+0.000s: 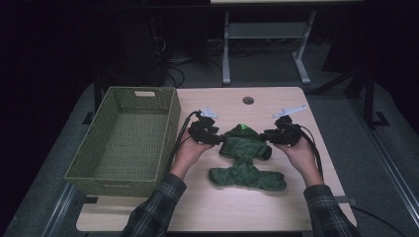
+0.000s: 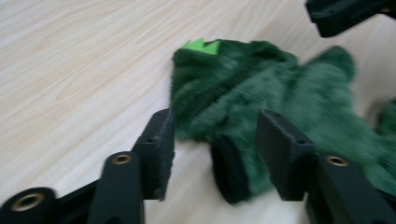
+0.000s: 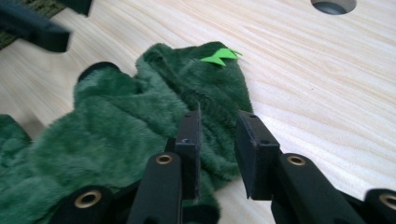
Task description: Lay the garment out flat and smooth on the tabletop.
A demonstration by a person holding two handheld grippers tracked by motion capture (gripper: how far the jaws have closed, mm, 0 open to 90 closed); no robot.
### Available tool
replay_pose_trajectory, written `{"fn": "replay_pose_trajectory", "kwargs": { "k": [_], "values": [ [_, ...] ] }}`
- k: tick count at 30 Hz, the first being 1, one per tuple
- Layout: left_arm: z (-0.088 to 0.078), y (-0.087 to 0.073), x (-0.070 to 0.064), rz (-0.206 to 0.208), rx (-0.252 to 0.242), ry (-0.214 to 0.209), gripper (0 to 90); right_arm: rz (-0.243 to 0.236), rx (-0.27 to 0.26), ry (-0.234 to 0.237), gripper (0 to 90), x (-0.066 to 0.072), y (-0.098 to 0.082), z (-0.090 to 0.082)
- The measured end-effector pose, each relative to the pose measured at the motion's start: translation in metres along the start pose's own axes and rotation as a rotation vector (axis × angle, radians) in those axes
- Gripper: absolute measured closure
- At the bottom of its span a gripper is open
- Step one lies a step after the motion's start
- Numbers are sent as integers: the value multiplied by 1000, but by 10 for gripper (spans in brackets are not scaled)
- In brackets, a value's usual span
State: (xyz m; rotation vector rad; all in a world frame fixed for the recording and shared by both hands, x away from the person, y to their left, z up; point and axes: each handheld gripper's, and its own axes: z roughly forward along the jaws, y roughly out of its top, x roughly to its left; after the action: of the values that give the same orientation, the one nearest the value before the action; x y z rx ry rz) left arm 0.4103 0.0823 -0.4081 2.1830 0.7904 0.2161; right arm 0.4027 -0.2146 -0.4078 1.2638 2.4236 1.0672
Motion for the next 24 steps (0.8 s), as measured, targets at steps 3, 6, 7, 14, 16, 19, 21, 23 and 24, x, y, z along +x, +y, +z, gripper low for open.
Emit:
{"fn": "replay_pose_trajectory", "kwargs": {
  "k": [3,6,7,14,16,19,21,23,24],
  "values": [
    [-7,-9,-11,34,27,6,375,0,-11,9,725,7,-2,-5],
    [-15,-22,-22,54,45,9,314,-3,-30,25,709,16,-5,-9],
    [-17,-25,-24,53,42,4,287,-13,-26,28,691,20,-7,-9],
    [-33,-54,-46,59,41,3,166,-35,-35,55,690,38,-16,-15],
    [-35,-63,-52,63,49,2,159,-35,-30,62,690,40,-17,-16],
    [-40,-74,-60,69,52,-5,131,-48,-51,75,691,50,-23,-19],
    [-43,-82,-65,80,48,13,129,-56,-53,79,691,53,-25,-20],
    [-46,-92,-69,76,52,9,128,-71,-48,87,693,63,-30,-19],
    [-47,-96,-71,77,56,13,128,-82,-57,94,696,66,-31,-19]
  ]
}}
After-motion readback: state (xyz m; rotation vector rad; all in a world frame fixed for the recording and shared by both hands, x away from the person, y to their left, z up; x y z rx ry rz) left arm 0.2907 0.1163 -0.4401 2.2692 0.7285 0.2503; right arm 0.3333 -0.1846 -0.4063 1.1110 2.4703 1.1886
